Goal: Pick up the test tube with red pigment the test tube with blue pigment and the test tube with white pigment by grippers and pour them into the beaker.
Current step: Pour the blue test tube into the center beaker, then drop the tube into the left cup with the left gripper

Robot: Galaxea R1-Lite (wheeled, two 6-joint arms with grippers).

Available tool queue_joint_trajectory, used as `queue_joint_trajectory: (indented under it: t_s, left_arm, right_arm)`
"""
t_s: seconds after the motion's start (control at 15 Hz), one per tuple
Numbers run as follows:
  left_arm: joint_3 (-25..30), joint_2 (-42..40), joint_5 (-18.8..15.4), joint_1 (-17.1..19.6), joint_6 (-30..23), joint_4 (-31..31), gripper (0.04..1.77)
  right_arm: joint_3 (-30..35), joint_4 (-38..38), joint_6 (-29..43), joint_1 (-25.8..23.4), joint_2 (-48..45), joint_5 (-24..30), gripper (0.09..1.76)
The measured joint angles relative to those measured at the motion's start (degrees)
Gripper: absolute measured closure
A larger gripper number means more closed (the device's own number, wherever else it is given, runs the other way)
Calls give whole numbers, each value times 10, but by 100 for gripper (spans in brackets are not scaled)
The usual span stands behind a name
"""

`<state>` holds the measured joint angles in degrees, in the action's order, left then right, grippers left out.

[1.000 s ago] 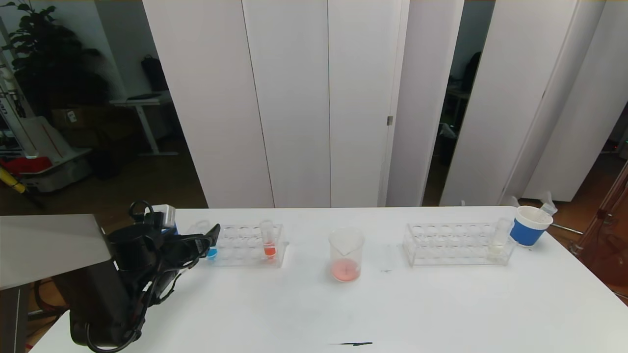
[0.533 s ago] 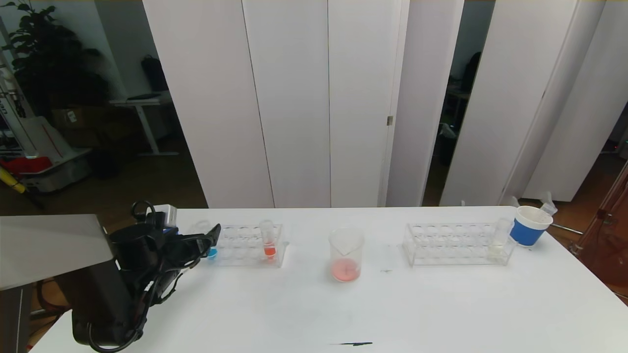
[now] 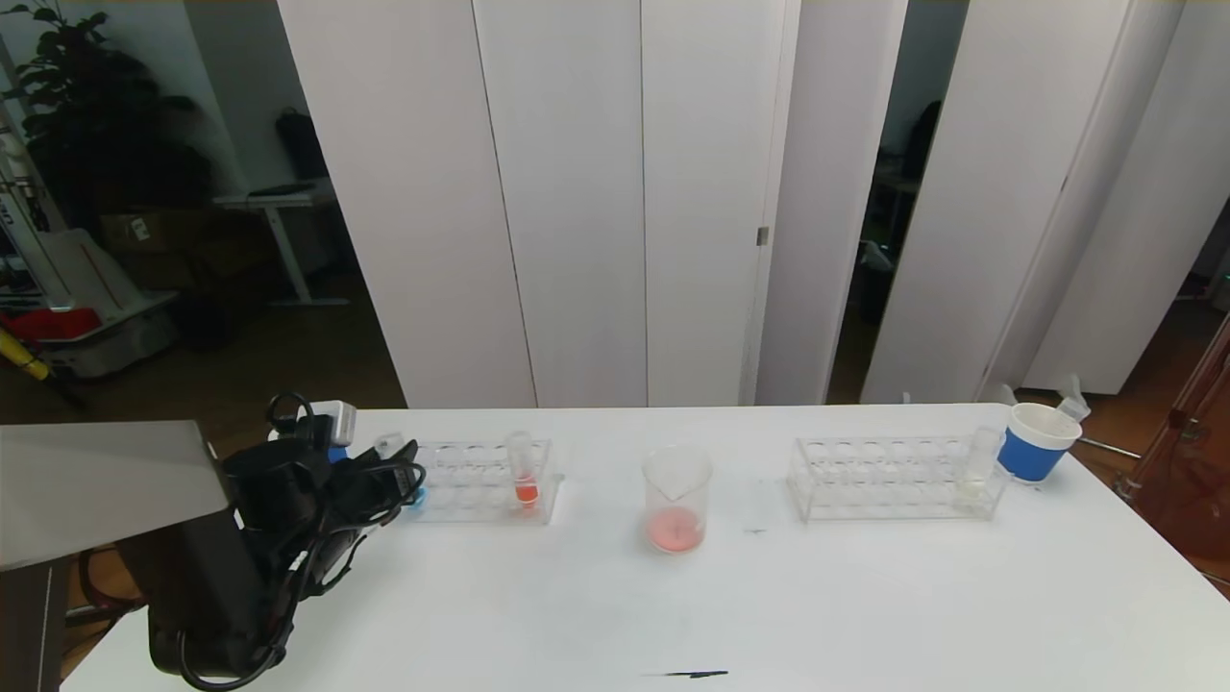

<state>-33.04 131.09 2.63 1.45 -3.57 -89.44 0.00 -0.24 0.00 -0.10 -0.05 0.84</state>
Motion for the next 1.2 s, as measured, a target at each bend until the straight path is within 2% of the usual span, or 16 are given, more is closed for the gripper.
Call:
queue_joint_trajectory:
  t_s: [1.2]
  left_arm:
    - [-9, -23, -4, -10, 19, 0, 124]
  right_arm:
    - [0, 0, 0, 0, 0, 0, 10]
